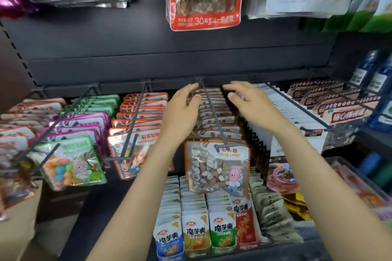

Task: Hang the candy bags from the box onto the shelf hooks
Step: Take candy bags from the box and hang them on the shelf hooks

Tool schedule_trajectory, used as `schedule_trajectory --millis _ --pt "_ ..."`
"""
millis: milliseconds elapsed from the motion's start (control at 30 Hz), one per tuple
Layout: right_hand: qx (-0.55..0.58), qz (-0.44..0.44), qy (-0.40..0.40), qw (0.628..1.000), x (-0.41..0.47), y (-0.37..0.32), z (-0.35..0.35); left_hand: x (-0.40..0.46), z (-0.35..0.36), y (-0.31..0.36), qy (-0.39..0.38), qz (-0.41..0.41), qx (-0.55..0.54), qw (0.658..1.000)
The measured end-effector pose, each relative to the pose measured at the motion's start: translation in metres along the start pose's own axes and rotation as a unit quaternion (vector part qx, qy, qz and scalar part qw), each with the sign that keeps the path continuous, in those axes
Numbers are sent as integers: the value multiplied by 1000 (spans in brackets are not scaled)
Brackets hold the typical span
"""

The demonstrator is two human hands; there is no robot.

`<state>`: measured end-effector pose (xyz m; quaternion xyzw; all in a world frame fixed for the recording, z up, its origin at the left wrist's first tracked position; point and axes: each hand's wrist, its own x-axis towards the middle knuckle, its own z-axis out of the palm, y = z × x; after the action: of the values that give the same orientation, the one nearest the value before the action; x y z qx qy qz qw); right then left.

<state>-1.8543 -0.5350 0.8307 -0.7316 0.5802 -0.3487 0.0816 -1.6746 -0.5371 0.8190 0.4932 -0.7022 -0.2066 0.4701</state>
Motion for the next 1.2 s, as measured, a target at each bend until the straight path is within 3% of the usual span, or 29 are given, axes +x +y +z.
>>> schedule_trajectory --millis 100,300,500,867,1200 --pt "175 11 47 983 -46 -3 1 -43 3 -2 19 -9 -139 990" --pt "287 10 -65 956 -107 10 31 -88 14 -30 -38 -65 -229 971" --pt "313 55 -110 942 -112 21 56 -102 17 -44 -86 -115 -236 961" --pt "312 53 -29 948 -109 31 76 -110 33 -42 -11 -52 -154 987" --pt "319 61 -26 945 -107 28 78 -110 43 -39 22 -59 -142 988"
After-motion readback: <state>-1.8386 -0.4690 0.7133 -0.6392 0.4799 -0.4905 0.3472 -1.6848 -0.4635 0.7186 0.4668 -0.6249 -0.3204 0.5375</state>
